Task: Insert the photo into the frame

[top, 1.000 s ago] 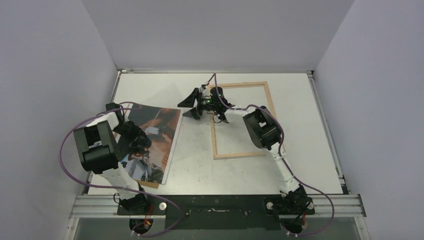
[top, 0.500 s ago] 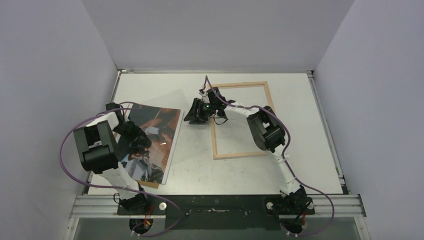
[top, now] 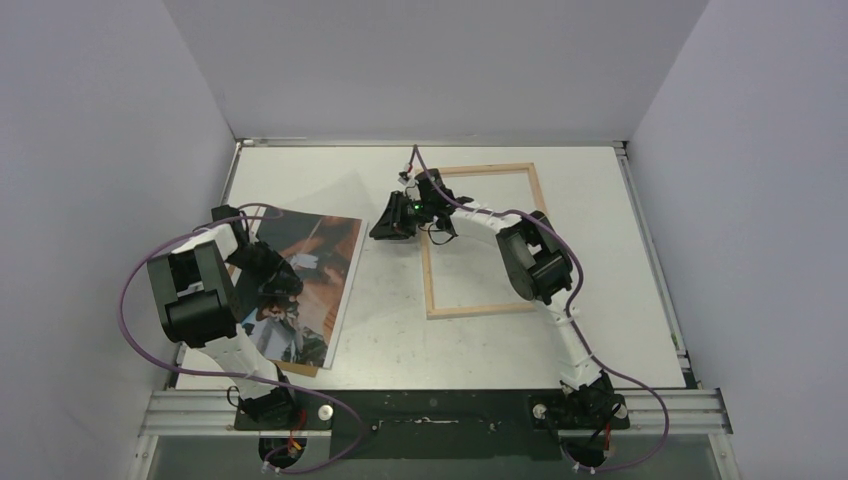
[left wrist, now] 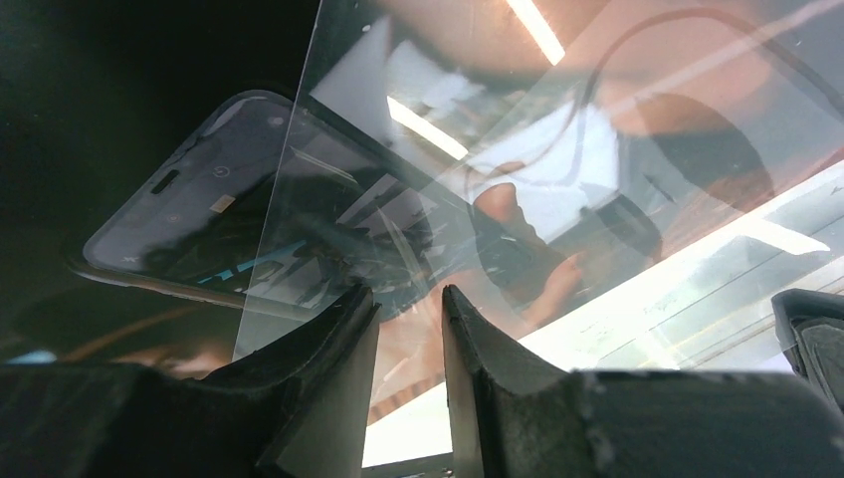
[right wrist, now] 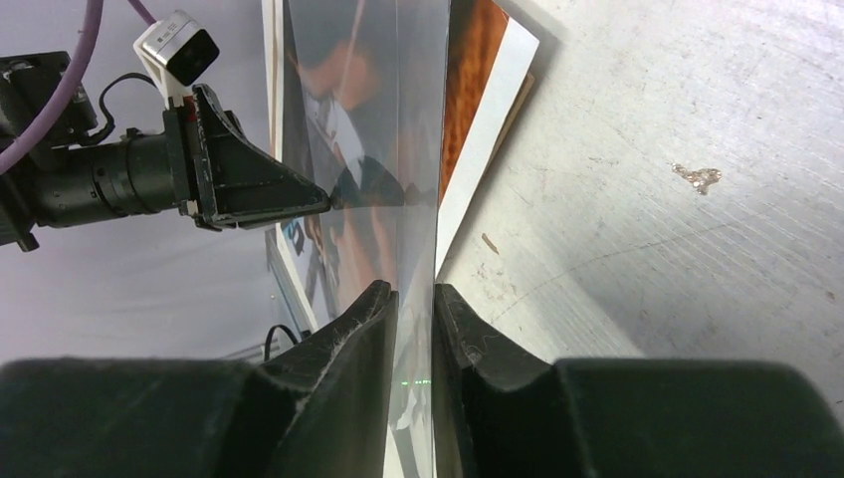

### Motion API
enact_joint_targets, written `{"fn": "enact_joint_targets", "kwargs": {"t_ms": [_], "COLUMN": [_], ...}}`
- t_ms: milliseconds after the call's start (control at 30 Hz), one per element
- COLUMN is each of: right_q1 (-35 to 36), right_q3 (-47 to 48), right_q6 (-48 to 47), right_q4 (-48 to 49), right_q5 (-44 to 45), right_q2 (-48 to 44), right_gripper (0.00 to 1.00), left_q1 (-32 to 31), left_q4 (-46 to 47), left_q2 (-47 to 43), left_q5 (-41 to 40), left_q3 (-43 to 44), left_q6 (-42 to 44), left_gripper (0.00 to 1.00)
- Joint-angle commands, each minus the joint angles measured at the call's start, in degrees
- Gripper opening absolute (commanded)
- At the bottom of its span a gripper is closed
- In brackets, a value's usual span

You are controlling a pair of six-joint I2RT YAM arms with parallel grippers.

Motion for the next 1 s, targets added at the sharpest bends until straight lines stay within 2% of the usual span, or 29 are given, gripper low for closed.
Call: {"fn": "enact_joint_targets", "kwargs": {"t_ms": [0,100,200,233,367,500,633,667,700,867,967], "right_q1": [0.8,1.1,1.0,1.0,-0.1,-3.2,-9.8,-11.8,-14.5,-22.6,-25.8], "right_q3": [3.9,4.8,5.3,5.3,5.0,3.6,-1.2,-2.7,-3.9,-8.3,-9.6], "right_q6": [-1.7,-3.3,-4.7,-5.2,-7.2,-6.2,2.0,3.7,4.4,-4.4,-10.7], "right_q4": [0.0,-3.5,-5.7,-6.3,-8.1,-6.8,3.9,5.2,5.3,-9.8,-19.8], "right_q5": [-1.0,-0.5,0.3,0.7,2.9,4.0,1.5,0.9,0.4,0.3,-0.1], "right_q2": [-0.6,-0.2,-0.8,-1.3,-5.6,-11.4,-17.8,-19.1,-20.3,-25.6,-26.4], "right_gripper": [0.18,0.12,0.00,0.00,0.00,0.00,0.00,0.00,0.00,0.00,0.00], "left_q1": [-0.1,-0.1,-0.1,-0.1,-0.1,-0.1,-0.1,-0.1,-0.2,-1.4,-4.9], "left_q4": [2.5,2.8,2.7,2.5,1.7,1.9,1.2,1.0,0.8,1.9,3.3], "left_q2": [1.2,0.6,-0.5,-0.9,-5.6,-12.7,-18.8,-19.7,-20.4,-21.6,-20.0], "left_q5": [-3.4,-2.8,-2.4,-2.2,0.4,5.3,10.0,11.0,11.9,14.3,13.2], "left_q3": [-1.7,-1.7,-1.4,-1.1,0.7,3.6,7.4,8.1,8.6,9.4,10.3], "left_q6": [1.3,1.3,1.4,1.5,1.9,2.3,3.2,3.4,3.4,1.7,1.2], "left_gripper": [0.30,0.31,0.32,0.35,0.58,0.70,0.80,0.89,0.91,0.92,0.91]}}
